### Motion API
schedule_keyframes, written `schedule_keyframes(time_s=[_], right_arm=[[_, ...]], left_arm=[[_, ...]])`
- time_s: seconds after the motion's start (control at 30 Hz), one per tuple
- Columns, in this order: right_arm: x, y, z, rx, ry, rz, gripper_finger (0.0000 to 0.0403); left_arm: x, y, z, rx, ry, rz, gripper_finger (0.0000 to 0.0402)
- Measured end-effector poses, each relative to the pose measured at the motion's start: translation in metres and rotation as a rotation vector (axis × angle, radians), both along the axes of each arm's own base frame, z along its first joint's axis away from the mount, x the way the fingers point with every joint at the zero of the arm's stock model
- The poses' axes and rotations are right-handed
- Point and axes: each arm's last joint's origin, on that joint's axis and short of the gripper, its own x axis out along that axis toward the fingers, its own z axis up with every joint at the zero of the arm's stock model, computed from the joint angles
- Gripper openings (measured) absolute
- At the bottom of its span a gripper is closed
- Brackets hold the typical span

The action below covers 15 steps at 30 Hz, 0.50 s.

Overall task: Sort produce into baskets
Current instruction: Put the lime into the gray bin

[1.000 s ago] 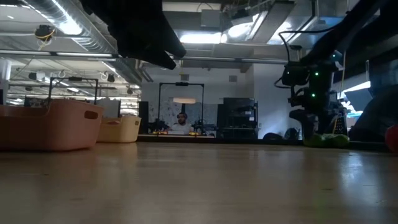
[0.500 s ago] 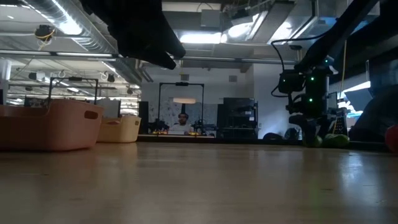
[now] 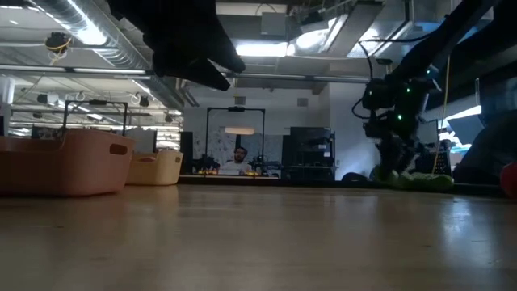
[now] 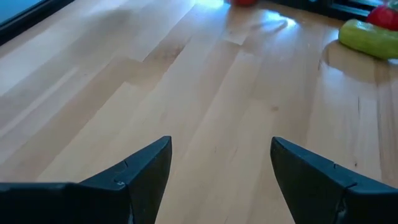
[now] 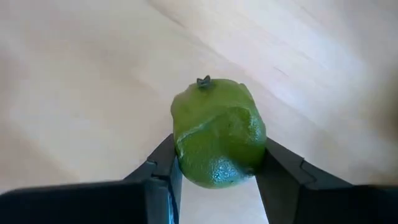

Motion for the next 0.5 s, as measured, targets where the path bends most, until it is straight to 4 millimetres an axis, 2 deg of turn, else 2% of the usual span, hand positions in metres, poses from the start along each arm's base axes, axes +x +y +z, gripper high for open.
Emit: schedule_keyframes(time_s=[0.2, 0.5], right_arm=[[0.023, 0.021, 0.022, -0.027, -0.197, 0.166, 0.0140], [0.069, 0.079, 0.044, -0.153, -0.324, 0.435, 0.0140]], left_arm=[[0.006, 0.000, 0.007, -0.003, -0.078, -0.013, 0.0269], [0.009, 0.000, 0.011, -0.044, -0.148, 0.024, 0.0269]])
